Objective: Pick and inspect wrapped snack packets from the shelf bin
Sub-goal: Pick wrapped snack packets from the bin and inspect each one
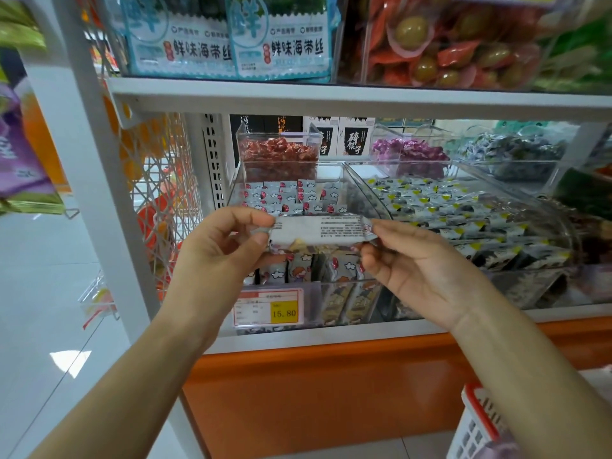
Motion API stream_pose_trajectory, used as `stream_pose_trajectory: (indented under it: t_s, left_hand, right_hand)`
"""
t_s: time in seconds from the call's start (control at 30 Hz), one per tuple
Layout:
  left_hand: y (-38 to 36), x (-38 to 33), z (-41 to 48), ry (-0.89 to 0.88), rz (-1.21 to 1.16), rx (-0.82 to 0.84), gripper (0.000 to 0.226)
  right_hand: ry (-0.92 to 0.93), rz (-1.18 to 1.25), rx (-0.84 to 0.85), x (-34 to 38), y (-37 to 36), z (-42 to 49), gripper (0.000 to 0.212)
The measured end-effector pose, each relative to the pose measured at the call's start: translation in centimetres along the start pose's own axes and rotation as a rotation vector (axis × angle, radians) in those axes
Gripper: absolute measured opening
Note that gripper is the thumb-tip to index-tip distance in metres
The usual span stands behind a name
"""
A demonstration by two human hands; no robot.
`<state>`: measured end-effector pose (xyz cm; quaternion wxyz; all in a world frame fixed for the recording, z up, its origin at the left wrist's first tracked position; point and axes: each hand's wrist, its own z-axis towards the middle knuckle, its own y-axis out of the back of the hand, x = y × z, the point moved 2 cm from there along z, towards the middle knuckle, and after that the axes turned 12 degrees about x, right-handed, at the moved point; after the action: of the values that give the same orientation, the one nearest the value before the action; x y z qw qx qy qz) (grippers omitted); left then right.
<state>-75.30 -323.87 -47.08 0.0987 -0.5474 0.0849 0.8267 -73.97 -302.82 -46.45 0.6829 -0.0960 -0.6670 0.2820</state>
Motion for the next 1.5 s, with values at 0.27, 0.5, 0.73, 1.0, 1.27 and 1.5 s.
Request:
stream_pose_trajectory:
  t_s: [0.27, 0.5, 0.73, 1.0, 1.27, 1.5]
  left_hand:
    - [-0.5, 0.2, -0.1, 0.085, -0.195, 0.077, 0.030]
    - [-0.2, 0.3, -0.1, 0.059, -0.047, 0.019, 0.024]
    - [-0.6, 0.0, 0.7, 0.036, 0.095, -0.047, 0.018]
    - [-1.8, 1.7, 1.6, -0.059, 1.317, 0.147, 0.043]
    - [-1.8, 2.1, 1.4, -0.067, 1.146, 0.135, 0.015]
    - [-1.9, 1.7, 0.8, -0.106, 1.100, 0.090, 0.004]
  right_hand:
    - [0.211, -0.255, -0.076, -0.1, 0.3, 0.2, 0.020]
    - [0.213, -0.245, 0.045, 0.2, -0.1, 0.0, 0.027]
    - [0.263, -0.469, -0.115, 0.4, -0.1, 0.2, 0.018]
    - [0.478, -0.478, -0.351, 1.1, 0.9, 0.6, 0.015]
    - [0.572, -0.990, -0.304, 1.5, -0.7, 2.0, 0.017]
    - [0.449, -1.554, -0.090, -0.8, -3.2, 5.2, 0.012]
